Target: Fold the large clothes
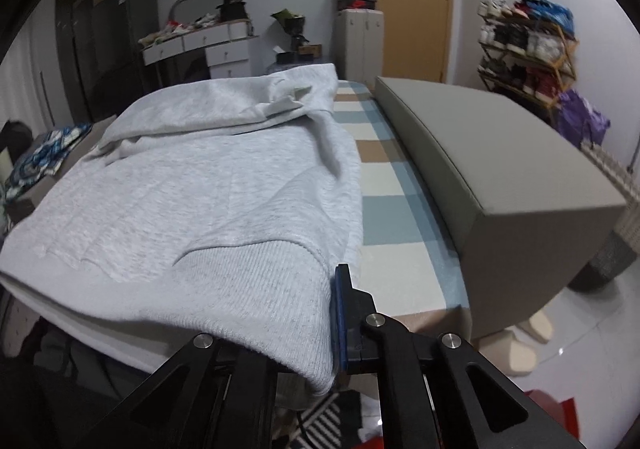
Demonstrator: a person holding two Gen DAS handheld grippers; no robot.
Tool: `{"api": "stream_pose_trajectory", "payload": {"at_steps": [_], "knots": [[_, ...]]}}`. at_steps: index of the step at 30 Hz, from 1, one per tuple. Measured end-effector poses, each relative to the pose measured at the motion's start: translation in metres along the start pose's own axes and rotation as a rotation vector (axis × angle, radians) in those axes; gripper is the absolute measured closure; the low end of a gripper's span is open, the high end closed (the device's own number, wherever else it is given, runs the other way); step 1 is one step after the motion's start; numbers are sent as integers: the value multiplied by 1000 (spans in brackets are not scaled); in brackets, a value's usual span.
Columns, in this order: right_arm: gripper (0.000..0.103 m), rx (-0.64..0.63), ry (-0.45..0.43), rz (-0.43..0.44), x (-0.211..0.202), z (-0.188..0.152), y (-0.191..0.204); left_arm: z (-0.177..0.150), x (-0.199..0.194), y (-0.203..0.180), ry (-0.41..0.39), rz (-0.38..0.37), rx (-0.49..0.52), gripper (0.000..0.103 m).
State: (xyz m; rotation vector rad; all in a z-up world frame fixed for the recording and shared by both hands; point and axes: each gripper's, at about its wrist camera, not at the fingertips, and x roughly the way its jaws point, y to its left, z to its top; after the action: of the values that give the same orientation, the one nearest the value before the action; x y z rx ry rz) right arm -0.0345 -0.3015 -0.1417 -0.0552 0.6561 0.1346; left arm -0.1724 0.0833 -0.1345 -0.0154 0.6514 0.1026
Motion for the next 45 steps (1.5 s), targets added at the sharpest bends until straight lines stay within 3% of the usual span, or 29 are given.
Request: {"api": "stream_pose_trajectory", "payload": {"at_steps": [8, 13, 18, 23, 28, 31, 34, 38, 40, 42, 43, 44, 45], "knots": [[97, -117, 40, 32, -40, -10, -2, -7, -17, 13, 48, -42, 6, 103], [97, -21, -2, 118, -48, -8, -20, 1, -24, 11, 21, -70, 25, 103], [97, 32, -23, 140, -42, -1, -29, 6, -16, 8, 10, -74, 23, 103], [97, 23, -78, 144, -49, 18, -23, 26, -20, 13, -62, -102, 6, 103], [97, 11, -149, 121, -47, 59, -16, 62, -11, 23, -173, -128, -66, 103], [97, 33, -161, 107, -31, 93, -18, 91, 5, 21, -235, -122, -59, 103], [97, 71, -156, 78, 1, 136, -21, 129, 33, 11, -264, -121, -44, 103], [96, 266, -71, 155, 71, 201, -40, 192, 92, -2, -240, -94, -81, 103], [91, 372, 53, 216, 126, 234, -51, 214, 120, -3, -216, -78, -111, 103], [83, 439, 54, 210, 162, 251, -61, 237, 164, 0, -138, -52, -136, 99], [55, 436, 69, 166, 182, 259, -64, 239, 179, 3, -94, -46, -149, 90], [37, 422, 105, 127, 200, 264, -65, 242, 200, 6, -24, -37, -164, 81], [37, 416, 124, 106, 212, 264, -64, 243, 225, 11, 69, -19, -188, 75]]}}
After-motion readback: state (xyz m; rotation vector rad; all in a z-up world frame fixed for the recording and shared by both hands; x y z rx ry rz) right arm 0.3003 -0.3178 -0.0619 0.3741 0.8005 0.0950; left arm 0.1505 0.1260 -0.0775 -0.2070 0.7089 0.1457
